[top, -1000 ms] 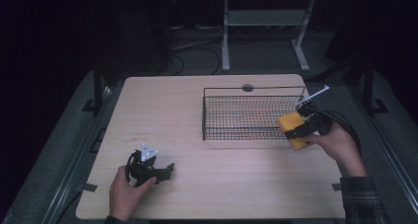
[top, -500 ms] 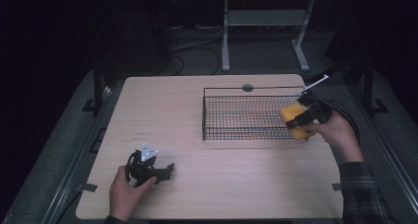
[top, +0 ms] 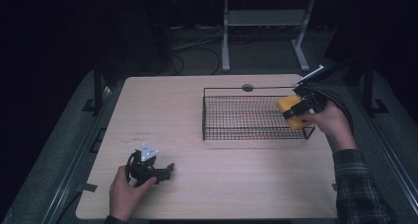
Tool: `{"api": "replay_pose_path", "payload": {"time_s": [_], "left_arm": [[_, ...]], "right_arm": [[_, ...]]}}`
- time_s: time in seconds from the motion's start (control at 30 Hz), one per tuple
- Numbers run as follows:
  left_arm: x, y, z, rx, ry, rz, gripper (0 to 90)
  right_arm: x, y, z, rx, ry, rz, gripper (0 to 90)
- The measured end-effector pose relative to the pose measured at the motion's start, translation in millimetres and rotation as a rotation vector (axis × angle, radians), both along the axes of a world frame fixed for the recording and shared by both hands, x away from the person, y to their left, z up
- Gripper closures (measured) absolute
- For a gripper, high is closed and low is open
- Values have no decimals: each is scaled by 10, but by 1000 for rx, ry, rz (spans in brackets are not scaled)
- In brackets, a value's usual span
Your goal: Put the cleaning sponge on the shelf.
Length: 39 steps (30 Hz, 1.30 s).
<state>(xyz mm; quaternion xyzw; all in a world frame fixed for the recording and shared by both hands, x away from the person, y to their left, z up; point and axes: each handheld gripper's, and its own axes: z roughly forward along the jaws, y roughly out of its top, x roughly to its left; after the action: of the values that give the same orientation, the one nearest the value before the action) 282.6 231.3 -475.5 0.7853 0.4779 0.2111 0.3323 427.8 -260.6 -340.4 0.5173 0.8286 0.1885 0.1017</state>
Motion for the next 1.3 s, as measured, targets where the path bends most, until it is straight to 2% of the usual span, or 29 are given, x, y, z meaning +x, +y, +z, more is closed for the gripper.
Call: {"api": "replay_pose_path", "payload": {"time_s": [0.37,0.57,0.87,1.3], "left_arm": [[0,0,0,0,0,0,127],[0,0,0,0,0,0,127],[0,0,0,-1,0,1,127],[0,0,0,0,0,0,127]], "right_arm": [[205,22,-61,0,5,-21,218],[325,18,-152,-2,20,-39,218],[393,44,-257,-4,31,-45,217],[465,34,-505,4,57,-67,216]]}}
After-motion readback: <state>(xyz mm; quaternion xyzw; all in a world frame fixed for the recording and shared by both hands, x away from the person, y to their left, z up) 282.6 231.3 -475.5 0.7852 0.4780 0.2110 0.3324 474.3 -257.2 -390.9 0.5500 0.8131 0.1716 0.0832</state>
